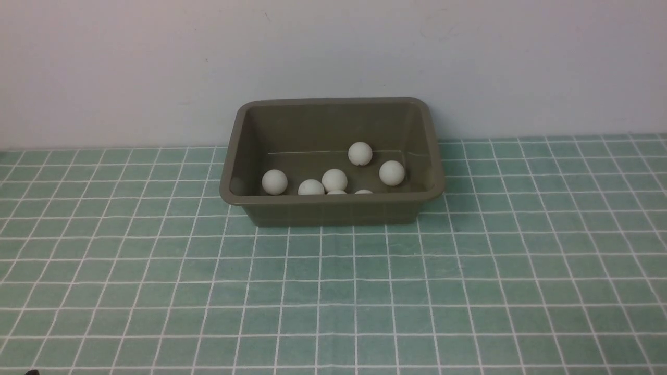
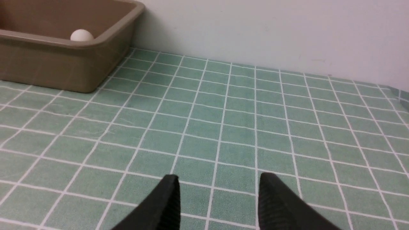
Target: Put the table tennis balls in the box on the green coffee tablecloth.
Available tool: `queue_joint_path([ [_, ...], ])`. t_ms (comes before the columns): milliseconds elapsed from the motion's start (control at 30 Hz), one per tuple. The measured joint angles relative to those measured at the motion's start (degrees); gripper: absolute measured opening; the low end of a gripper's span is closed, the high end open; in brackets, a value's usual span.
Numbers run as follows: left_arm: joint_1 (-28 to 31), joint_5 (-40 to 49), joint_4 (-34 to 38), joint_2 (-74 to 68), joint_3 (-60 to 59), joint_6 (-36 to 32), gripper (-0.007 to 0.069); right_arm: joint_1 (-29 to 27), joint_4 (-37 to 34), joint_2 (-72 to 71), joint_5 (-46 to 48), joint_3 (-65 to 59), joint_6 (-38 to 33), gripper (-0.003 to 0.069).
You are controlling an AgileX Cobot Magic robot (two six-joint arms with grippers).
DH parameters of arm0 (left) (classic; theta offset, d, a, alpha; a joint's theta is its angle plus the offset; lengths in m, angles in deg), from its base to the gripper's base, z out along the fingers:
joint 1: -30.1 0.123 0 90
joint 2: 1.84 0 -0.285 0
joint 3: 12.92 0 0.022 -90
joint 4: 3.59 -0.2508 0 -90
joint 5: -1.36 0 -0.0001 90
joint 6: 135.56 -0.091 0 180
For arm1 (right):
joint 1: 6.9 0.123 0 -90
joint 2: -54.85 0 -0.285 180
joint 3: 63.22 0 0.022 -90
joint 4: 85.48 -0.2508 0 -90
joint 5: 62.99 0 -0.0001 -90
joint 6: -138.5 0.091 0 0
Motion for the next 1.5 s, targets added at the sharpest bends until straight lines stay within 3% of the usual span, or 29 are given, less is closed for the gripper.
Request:
queue_joint_path([
  [1500, 0.0, 0.0, 0.0, 0.0, 0.0, 0.0, 0.0394, 1.2, -0.5, 0.0, 0.6, 0.1, 0.3, 0.0317],
])
